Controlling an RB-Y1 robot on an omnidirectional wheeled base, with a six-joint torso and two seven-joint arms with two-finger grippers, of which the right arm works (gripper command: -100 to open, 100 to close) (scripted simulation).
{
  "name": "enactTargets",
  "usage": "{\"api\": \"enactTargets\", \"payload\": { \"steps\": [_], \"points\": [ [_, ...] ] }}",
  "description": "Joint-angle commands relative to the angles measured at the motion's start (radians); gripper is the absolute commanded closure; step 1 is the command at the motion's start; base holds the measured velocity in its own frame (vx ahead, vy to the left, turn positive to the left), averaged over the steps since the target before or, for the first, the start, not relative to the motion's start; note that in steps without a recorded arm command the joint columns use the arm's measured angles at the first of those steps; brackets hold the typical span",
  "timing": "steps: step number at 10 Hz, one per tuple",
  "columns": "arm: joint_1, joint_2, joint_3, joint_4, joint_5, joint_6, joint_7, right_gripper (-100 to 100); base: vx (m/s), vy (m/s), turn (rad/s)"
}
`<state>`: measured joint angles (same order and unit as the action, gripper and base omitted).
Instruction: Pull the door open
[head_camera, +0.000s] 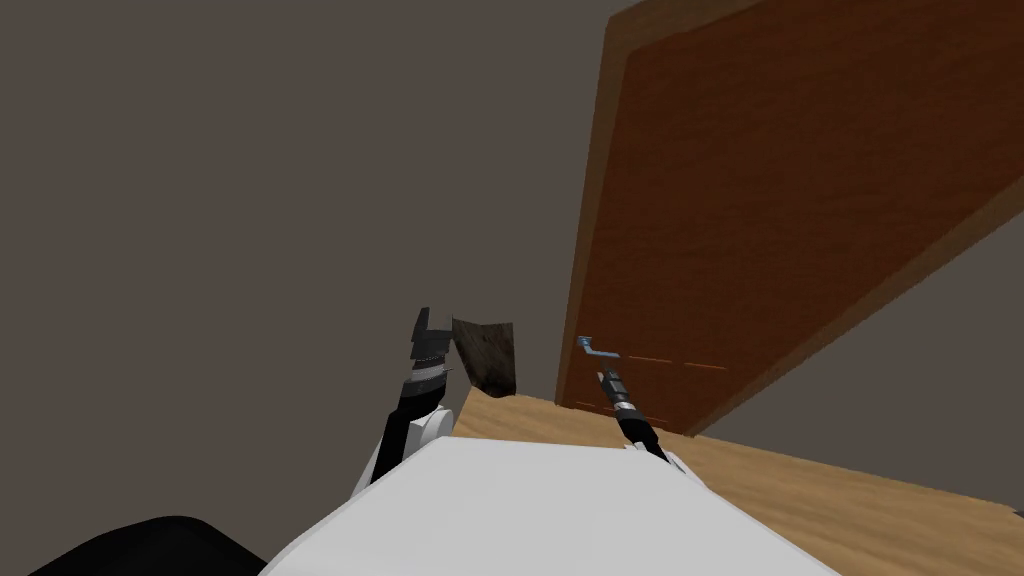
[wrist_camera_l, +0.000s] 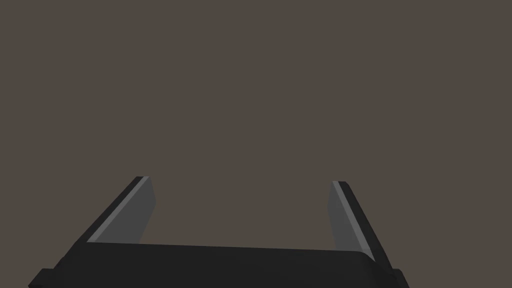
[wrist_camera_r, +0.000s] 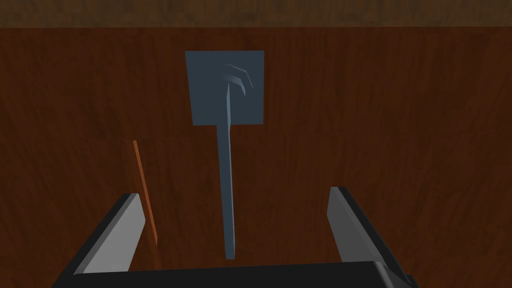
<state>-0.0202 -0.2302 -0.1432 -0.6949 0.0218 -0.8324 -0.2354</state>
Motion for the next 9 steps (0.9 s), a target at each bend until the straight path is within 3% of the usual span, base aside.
{"api": "enactTargets", "payload": {
  "steps": [1, 5, 7, 9],
  "points": [
    [-0.009, -0.001, -0.043, 0.035, -0.026, -0.011, 0.023, -100, 0.087, -0.051, 0.388],
    [-0.024, -0.006, -0.089, 0.072, -0.054, -0.017, 0.041, -100, 0.058, -0.033, 0.150],
    [-0.036, -0.010, -0.123, 0.100, -0.075, -0.020, 0.055, -100, 0.043, -0.046, 0.282],
    [-0.036, -0.010, -0.123, 0.100, -0.075, -0.020, 0.055, -100, 0.033, -0.035, 0.027]
  ]
}}
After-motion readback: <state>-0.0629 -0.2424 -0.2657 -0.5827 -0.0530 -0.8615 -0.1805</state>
